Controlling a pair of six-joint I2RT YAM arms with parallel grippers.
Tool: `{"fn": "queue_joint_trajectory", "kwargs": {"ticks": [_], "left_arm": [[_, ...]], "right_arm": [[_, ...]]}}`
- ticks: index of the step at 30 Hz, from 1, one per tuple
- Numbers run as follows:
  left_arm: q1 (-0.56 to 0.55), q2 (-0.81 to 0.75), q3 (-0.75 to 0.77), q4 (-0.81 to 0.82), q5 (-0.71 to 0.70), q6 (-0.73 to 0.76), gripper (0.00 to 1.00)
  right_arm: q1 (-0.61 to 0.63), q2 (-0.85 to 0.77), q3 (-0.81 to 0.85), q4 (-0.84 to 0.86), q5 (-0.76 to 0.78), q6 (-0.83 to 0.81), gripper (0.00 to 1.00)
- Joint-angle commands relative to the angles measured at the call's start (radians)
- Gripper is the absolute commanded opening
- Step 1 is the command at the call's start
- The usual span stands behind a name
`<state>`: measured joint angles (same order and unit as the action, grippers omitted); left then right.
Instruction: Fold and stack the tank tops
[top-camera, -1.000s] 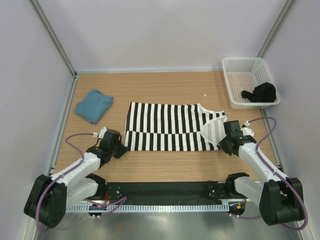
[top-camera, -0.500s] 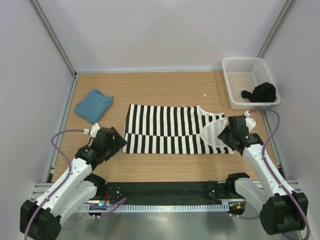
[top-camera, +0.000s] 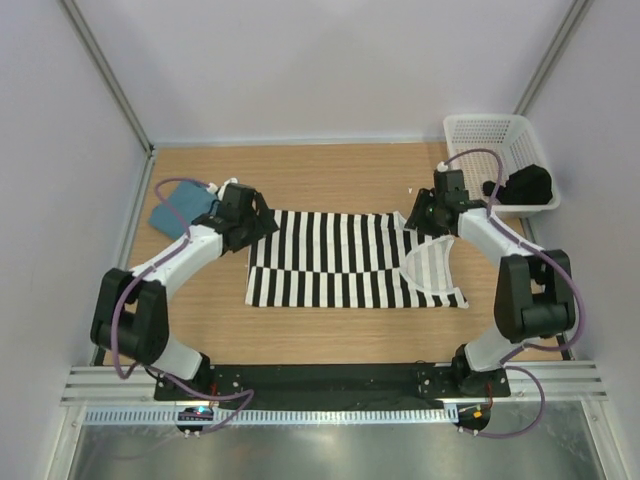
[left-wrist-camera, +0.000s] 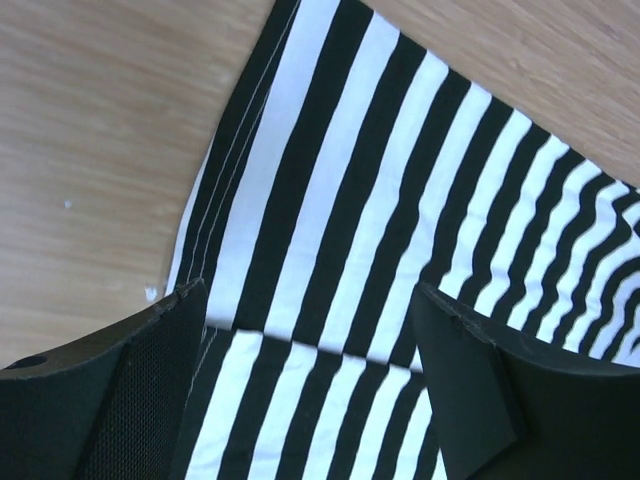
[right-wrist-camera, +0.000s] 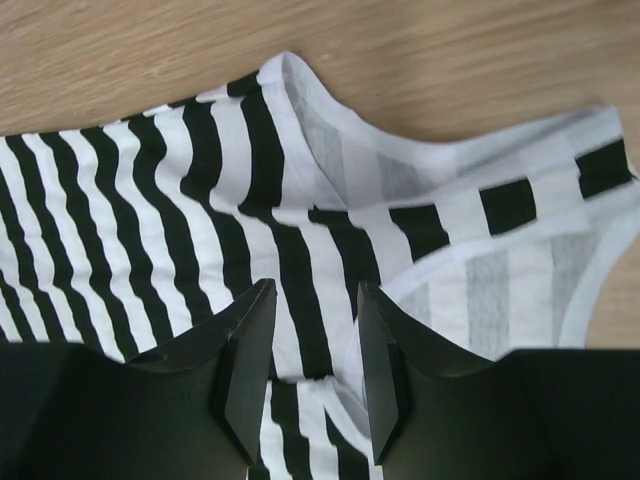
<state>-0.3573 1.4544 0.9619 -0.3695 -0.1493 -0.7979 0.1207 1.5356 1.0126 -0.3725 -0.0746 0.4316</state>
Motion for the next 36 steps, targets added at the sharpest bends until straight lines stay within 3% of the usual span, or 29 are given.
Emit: {"fn": "queue_joint_trajectory", "kwargs": {"ticks": [1, 6, 11, 15, 18, 21, 24, 27, 36], "left_arm": [[0.032, 0.098, 0.118, 0.101, -0.006, 0.080, 0.83], [0.106, 0.244, 0.221, 0.096, 0.047, 0.108, 0.78], [0.150, 0.300, 0.248, 0.125, 0.056, 0.111, 0.77], [0.153, 0.343, 0.267, 0.136, 0.048, 0.126, 0.77], [0.153, 0.362, 0.284, 0.136, 0.039, 0.143, 0.77], [0.153, 0.377, 0.299, 0.132, 0.030, 0.160, 0.77], [0.155, 0.388, 0.317, 0.130, 0.014, 0.175, 0.77], [0.155, 0.406, 0.345, 0.118, 0.002, 0.192, 0.77], [0.155, 0.483, 0.411, 0.078, 0.004, 0.201, 0.74]], "right_arm": [[0.004, 0.089, 0.107, 0.090, -0.050, -0.085, 0.44], [0.014, 0.277, 0.247, 0.090, -0.041, -0.088, 0.45], [0.033, 0.399, 0.357, 0.090, -0.004, -0.093, 0.52], [0.036, 0.471, 0.399, 0.101, -0.007, -0.090, 0.49], [0.042, 0.495, 0.420, 0.104, -0.005, -0.086, 0.43], [0.042, 0.514, 0.428, 0.113, -0.016, -0.071, 0.31], [0.042, 0.518, 0.435, 0.119, -0.025, -0.059, 0.11], [0.040, 0.505, 0.428, 0.136, 0.007, -0.054, 0.01], [0.042, 0.500, 0.426, 0.176, 0.002, -0.044, 0.01]]}}
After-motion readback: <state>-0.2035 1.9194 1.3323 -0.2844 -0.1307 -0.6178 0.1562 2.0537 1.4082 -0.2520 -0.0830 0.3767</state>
